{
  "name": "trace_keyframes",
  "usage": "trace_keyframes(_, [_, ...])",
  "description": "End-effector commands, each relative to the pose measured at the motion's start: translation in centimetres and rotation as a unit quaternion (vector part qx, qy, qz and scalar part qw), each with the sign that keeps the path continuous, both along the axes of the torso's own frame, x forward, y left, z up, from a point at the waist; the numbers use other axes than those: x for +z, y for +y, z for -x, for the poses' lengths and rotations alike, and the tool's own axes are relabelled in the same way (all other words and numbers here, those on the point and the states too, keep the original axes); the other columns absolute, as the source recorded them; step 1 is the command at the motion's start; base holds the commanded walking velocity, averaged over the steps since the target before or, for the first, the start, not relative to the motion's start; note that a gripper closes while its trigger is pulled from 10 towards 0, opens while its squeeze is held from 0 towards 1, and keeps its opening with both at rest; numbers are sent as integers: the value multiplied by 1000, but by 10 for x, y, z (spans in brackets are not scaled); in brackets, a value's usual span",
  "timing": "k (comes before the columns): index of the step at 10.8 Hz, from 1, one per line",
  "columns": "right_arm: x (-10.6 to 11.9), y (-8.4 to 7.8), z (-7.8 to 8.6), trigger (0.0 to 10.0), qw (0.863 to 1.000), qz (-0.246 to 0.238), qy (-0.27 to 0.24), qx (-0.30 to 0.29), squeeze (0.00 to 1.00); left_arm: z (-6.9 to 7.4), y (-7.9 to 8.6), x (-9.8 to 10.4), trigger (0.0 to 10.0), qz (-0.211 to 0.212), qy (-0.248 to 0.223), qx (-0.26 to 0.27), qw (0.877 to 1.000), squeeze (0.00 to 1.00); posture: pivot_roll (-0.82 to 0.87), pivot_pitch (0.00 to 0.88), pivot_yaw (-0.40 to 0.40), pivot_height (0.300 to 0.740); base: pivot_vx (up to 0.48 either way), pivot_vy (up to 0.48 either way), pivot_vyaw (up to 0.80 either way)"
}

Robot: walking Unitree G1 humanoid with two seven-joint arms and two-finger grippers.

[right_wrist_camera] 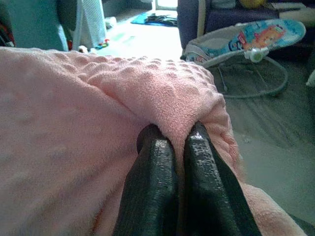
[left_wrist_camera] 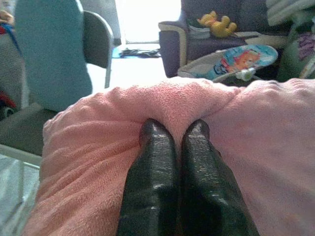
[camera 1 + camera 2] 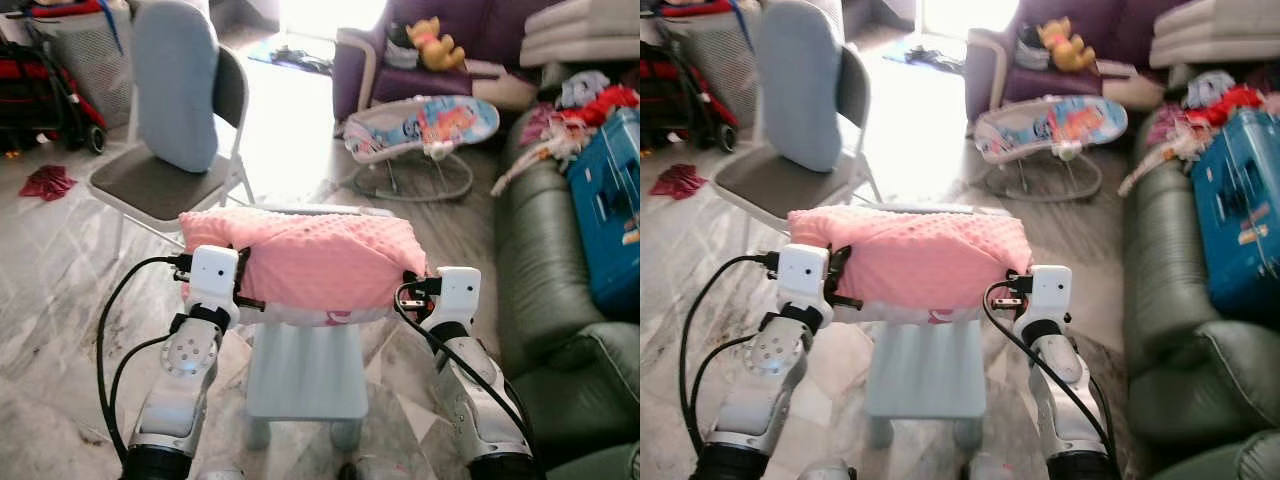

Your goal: Move the pillow to the sofa

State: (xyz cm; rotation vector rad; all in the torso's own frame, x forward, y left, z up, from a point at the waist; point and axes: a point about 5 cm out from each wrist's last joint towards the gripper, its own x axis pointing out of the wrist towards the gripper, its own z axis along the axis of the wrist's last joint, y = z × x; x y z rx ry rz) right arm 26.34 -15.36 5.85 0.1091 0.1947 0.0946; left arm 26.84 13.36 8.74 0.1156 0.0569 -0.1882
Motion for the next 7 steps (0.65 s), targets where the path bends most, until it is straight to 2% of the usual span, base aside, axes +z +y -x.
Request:
trace_keyframes(1, [4, -2, -2, 10000, 1000, -5, -7, -1, 0, 0, -4, 6, 10000, 3, -10, -15, 1000, 0, -12, 55, -46, 740, -274, 398, 0])
trace_keyframes(3, [4, -4, -2, 10000, 1000, 1, -5, -5, 0, 0, -4, 7, 10000, 6, -7, -19, 1000, 0, -12, 57, -46, 740, -249, 414, 0])
trace_keyframes(7, [3, -2, -4, 10000, 1000, 12, 4, -2, 0, 1, -6, 7, 10000, 9, -3, -25, 1000, 0, -10, 60, -48, 740, 0, 452, 0])
